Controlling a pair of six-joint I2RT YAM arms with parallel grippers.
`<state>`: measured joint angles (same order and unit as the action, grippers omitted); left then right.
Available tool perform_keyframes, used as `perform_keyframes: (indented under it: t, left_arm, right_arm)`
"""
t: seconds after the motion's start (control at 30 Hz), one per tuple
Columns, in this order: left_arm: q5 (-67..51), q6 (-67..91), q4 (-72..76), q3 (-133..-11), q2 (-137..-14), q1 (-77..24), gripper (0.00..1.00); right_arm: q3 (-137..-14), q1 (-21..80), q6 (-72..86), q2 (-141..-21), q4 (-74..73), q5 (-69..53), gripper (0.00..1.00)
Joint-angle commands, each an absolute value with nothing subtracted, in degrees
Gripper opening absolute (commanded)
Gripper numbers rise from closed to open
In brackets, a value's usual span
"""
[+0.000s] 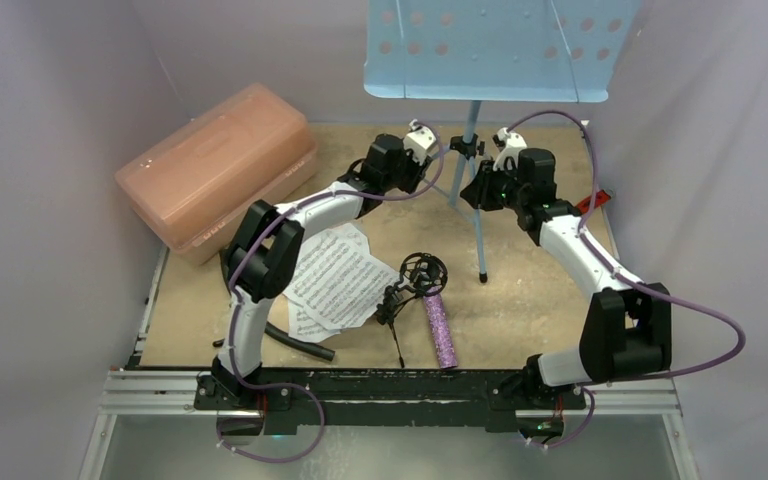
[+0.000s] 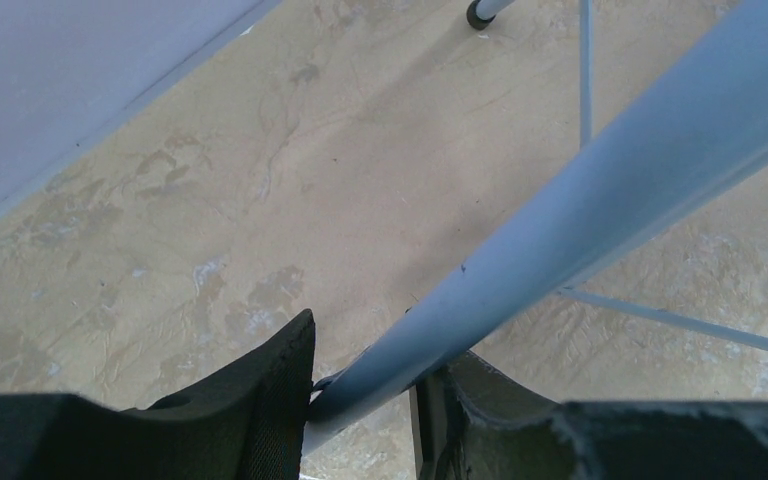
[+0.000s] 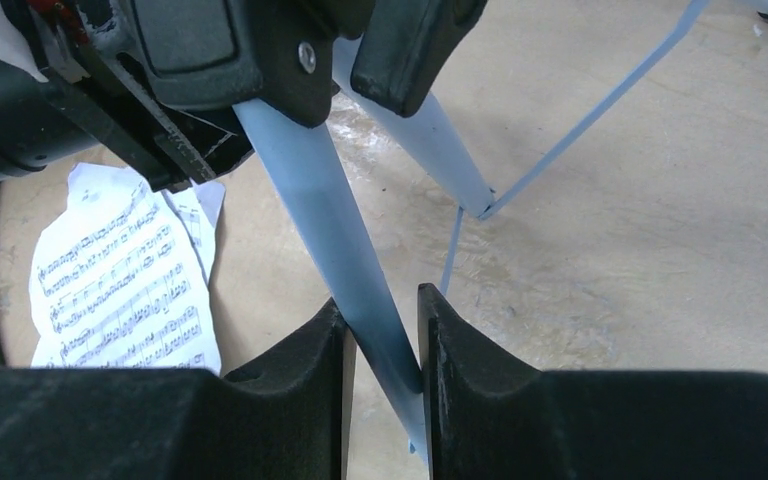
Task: Set up the instrument practice props
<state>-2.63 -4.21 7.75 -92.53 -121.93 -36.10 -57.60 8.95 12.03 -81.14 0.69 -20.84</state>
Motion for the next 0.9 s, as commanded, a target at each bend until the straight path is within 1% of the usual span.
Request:
perform_keyframes:
  t: [0.0,0.1,0.13,0.23,0.33,0.37,0.43,0.53,0.67,0.87]
  left_arm:
    - [0.26,-4.3,8.97,-96.17,-123.17,-33.76,0.35]
    - [-1.08,-4.15,9.18,-95.57,-122.41,-33.73,0.36]
    - [-1.21,-4.16,9.62,-95.01,-121.98,-33.68,0.38]
    - [-1.73,-3.91,13.09,-91.63,-119.62,-33.64,0.51]
    - [-3.47,-3.28,17.29,-88.66,-116.83,-33.53,0.6]
    - [-4.32,-3.11,18.43,-87.89,-115.95,-33.55,0.61]
    - [-5.22,-2.21,20.8,-86.09,-114.21,-33.57,0.65]
    - [-5.4,-0.47,26.87,-81.79,-110.55,-33.52,0.68]
    - [-4.91,2.65,33.58,-75.43,-105.95,-33.55,0.71]
    - [-3.52,5.77,35.34,-69.88,-99.57,-33.41,0.73]
  right_arm:
    - [-56.97,10.99,17.58,-79.92,-2.29,-25.05,0.03]
    - [-57.74,10.99,17.05,-80.41,-3.68,-23.97,0.05]
    - [-57.89,10.99,16.97,-80.42,-3.86,-23.86,0.07]
    - [-58.38,11.0,16.96,-80.04,-4.24,-23.44,0.16]
    - [-58.88,10.99,16.94,-79.17,-4.83,-22.52,0.4]
    - [-59.03,10.99,16.81,-78.74,-5.1,-22.02,0.46]
    - [-59.15,10.99,16.65,-77.82,-5.5,-21.67,0.53]
    - [-59.0,10.94,16.45,-76.46,-6.39,-21.12,0.6]
    - [-58.49,10.99,16.66,-74.08,-7.99,-20.98,0.67]
    - [-57.57,10.99,16.68,-69.94,-10.17,-19.71,0.73]
